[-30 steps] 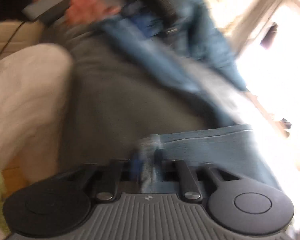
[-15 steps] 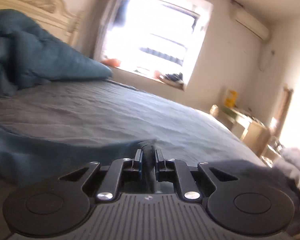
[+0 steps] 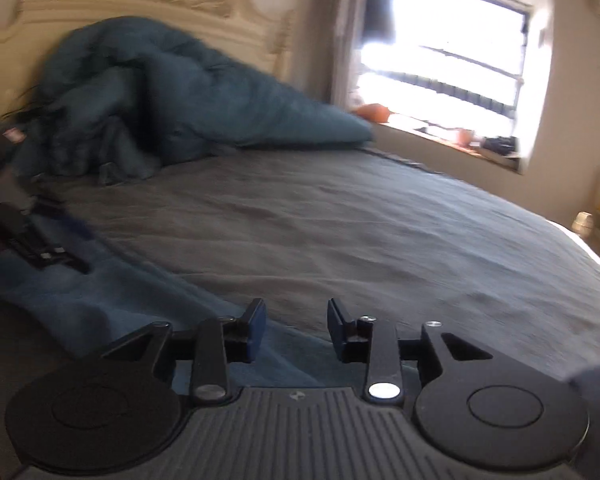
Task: Fold clothes
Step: 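Pinch the jeans fold with the left tool while the right tool pinches beside it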
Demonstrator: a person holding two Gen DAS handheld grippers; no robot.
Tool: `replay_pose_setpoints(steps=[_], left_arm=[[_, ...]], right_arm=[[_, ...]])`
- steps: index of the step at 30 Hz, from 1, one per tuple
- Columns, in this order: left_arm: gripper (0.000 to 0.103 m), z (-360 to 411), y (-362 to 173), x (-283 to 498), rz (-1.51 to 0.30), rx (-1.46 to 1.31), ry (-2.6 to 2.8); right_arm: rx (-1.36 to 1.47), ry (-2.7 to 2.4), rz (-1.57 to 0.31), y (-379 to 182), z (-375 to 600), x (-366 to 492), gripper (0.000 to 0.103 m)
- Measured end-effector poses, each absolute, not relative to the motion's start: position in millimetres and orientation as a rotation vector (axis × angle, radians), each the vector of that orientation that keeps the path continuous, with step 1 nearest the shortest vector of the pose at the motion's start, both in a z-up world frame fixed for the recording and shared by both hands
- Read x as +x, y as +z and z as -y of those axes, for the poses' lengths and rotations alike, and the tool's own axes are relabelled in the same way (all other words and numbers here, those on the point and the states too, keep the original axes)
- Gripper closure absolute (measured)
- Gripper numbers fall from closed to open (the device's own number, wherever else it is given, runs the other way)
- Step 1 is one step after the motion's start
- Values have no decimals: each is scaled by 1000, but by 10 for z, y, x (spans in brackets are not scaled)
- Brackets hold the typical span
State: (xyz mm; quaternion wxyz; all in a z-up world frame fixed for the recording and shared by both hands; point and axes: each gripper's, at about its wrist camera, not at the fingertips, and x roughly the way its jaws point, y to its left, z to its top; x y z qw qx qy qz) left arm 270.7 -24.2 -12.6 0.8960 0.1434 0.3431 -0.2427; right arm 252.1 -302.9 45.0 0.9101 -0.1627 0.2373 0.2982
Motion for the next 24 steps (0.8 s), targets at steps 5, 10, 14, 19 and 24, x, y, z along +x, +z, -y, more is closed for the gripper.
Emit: replay_pose_setpoints(steps=[5,10,14,19,24], left_arm=[[38,255,-211,2925,-741,323,-631],[43,212,-200,3092,-772,318,-742],[52,213,-197,3168,-802,325,-834],[62,217,-213,3233,-815,328,-895],[83,308,-223,3102,-768,385,-847]], right_arm=[[-448,845,-655,228,2516,3104,65],[-439,959,-811,52,2334,3498,65],[-459,1027,-907,12,2282,3642,64],[-467,1039,-966,-65,2229,3696,64],[-531,1030,-937,-63,2156,3546,89]])
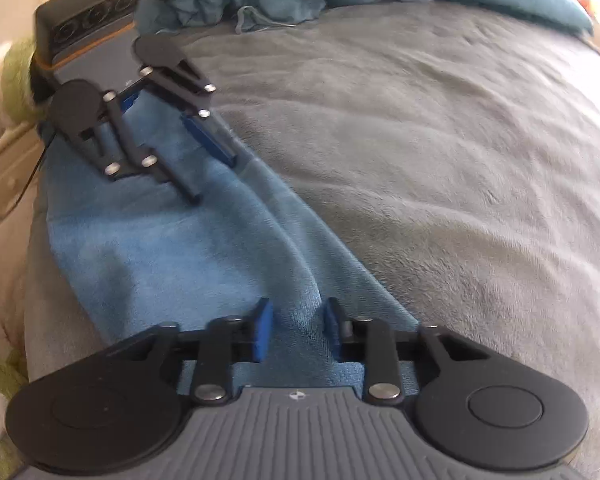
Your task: Fold clothes
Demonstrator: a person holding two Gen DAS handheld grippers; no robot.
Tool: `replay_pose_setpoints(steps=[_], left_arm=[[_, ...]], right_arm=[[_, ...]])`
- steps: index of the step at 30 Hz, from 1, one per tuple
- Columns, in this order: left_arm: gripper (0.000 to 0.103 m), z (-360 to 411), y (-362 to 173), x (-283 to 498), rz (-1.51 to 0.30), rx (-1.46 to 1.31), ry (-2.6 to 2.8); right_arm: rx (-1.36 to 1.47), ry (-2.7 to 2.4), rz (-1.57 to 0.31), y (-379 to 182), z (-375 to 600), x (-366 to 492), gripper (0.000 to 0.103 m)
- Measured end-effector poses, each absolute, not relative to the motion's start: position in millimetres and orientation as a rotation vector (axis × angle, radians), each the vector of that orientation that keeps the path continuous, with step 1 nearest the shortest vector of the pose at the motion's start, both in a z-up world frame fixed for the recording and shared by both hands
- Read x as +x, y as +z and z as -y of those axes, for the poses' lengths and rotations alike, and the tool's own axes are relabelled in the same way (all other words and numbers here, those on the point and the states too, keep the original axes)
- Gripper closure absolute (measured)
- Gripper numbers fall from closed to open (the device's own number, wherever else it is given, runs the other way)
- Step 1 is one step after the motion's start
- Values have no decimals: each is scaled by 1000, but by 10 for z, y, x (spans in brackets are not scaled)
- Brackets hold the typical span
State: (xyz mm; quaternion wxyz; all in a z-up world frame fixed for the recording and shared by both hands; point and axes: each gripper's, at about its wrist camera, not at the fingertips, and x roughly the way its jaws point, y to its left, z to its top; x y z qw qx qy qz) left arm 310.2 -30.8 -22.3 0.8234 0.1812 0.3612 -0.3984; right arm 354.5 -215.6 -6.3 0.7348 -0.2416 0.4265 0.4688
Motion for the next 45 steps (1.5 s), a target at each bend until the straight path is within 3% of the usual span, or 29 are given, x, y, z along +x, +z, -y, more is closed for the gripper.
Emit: replay_pose_setpoints(steps=[7,13,19,22,24,25,26,28,32,37,45], left_arm=[[102,525,-182,2749,-640,527,-703],[102,475,113,2783,-590,521,-662],[102,550,-96,2957,-669,559,-665],[94,549,-210,2954,-694,560,-668],[90,534,-210,2920,-680,557,-656],[84,525,-206,2915,-674,556,-648],[81,517,-195,2909,-668,555,-638],[73,497,-161,2901,-650,546,-622],[72,490,-91,2900,-634,522,-586],[71,591,-38,2980,-616,482,-565],[71,1044,-130,3006,-641,481,-644]], right_arm=[[-739,934,-713,126,2036,3021,95],[-783,896,-625,398,2029,2994,95],[-791,895,-673,218,1932,3220,95],[-779,900,-718,64,1926,3321,94],[-778,881,-717,-24,1939,3352,84],[-766,869,-706,-32,1973,3356,72],[-728,853,-698,12,2041,3371,62],[-609,813,-681,156,2246,3387,59],[-338,641,-620,550,2870,3314,49],[-54,276,-588,753,3891,2893,48],[413,32,-769,33,4872,2393,48]])
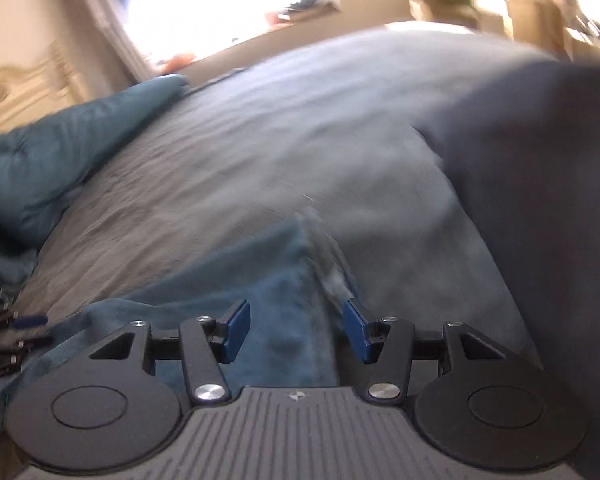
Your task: Fold clothes
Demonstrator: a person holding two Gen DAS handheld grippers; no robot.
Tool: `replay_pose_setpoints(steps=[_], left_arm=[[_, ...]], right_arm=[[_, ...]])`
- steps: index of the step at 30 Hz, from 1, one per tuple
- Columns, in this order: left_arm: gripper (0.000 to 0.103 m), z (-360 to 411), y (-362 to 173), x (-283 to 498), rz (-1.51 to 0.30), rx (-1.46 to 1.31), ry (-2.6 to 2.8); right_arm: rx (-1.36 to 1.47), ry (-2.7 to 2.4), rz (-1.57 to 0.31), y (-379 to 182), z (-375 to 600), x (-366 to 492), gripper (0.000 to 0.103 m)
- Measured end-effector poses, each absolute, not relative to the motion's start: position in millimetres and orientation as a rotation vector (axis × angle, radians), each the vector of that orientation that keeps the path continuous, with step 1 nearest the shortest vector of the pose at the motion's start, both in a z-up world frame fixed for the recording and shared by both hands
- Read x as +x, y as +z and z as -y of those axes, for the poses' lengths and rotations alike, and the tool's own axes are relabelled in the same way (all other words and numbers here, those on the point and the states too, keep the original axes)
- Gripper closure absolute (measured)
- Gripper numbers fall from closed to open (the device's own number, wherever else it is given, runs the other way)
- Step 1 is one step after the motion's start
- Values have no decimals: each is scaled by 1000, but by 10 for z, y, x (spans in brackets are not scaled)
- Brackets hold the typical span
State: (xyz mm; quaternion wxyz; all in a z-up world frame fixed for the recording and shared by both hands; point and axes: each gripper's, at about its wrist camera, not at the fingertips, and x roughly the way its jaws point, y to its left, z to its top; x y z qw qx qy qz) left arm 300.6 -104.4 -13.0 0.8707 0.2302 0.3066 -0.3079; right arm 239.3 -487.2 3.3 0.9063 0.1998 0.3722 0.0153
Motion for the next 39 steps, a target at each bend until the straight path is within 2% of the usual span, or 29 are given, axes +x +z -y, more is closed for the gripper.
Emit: replay_pose_setpoints(steps=[9,10,11,14,22,27,34,39], left_arm=[[71,1111,-238,2999,-672,483,-627],[71,1114,-234,2999,-672,485,-625],[71,1122,-234,2994,-670,490,-622],[71,1152,-252,2972,-660,505,-612],[71,1188,-241,2941,-655,525,-590],[71,1218,-239,2913,-640,546,-567],[71,1246,-255,2890,-614,570,-549],[71,1250,-242,2905,-604,603,-521]], right_arm=[[460,77,-848,-290,4842,2333,50],[428,73,-849,-277,4797,2330,55],[395,67,-850,-262,4752,2325,70],[302,54,-827,-146,4644,2246,95],[-49,7,-653,342,4220,2305,99],[-147,9,-561,581,4120,2553,99],[-101,-34,-709,-8,4340,2919,100],[-94,-26,-615,133,4315,2800,100]])
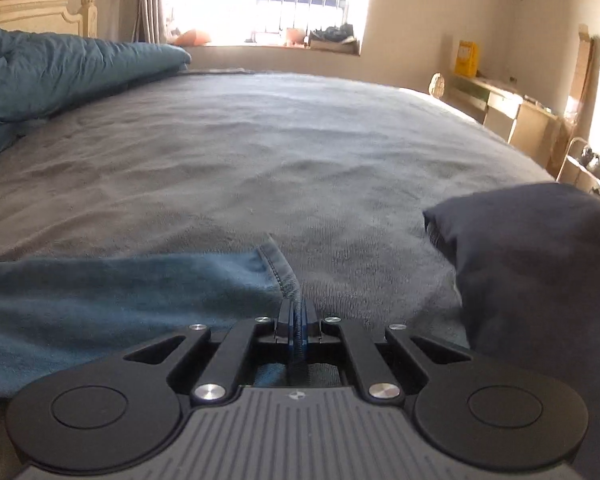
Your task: Fold clothes
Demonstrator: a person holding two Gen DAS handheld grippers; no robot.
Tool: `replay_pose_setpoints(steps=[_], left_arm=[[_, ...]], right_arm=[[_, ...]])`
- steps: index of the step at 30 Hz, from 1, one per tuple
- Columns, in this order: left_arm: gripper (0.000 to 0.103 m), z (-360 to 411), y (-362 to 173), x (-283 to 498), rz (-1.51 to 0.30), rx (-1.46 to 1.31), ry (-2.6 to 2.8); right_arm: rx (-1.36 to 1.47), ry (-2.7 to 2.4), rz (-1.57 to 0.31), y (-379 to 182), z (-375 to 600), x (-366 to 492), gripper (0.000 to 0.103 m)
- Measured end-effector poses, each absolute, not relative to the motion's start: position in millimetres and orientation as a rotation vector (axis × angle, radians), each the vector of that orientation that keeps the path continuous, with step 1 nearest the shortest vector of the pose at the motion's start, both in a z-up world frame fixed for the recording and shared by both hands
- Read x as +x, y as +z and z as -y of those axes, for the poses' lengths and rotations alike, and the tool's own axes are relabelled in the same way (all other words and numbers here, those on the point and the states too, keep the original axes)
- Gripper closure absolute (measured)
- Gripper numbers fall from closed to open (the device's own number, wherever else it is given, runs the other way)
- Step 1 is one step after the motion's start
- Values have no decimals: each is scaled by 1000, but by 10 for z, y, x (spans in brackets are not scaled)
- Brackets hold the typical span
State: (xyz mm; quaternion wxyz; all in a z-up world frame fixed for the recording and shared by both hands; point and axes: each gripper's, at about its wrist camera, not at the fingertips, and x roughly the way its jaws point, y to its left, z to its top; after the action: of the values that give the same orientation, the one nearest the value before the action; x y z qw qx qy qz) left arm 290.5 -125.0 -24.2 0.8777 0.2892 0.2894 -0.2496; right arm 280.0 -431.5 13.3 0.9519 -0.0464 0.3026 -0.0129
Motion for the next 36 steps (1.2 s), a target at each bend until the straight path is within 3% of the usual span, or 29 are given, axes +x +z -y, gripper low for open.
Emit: replay_pose_setpoints(steps=[2,7,10,11,16,22,29,32,36], left_arm=[[71,1244,-255,2915,-605,599,-520],[71,1255,-272,2925,-602,593,-513],[70,1246,-234,2940,-614,579,-504],[70,1240,-211,2943,-619,571,-497],[70,1021,82,2775,-595,496,-421],[67,605,410,2238,-541,410,-347],[65,243,143,1573,-617,251,-333],[65,139,-118,1508,-687,145,-308],[65,-1,-183,1397,-646,23,-282]], right_arm=[[-108,-24,-586,200,4297,2769,100],[-84,-46,-729,-269,4437,2976,94],[-136,-113,-687,-232,4409,2908,62],[-160,-148,-665,-182,4386,2863,60],[-148,-199,-589,114,4301,2505,59],[281,23,-629,334,4259,1952,51],[897,205,-842,-420,4102,2022,48],[1013,185,-829,-619,4065,2108,48],[1154,133,-791,-717,4109,2183,49]])
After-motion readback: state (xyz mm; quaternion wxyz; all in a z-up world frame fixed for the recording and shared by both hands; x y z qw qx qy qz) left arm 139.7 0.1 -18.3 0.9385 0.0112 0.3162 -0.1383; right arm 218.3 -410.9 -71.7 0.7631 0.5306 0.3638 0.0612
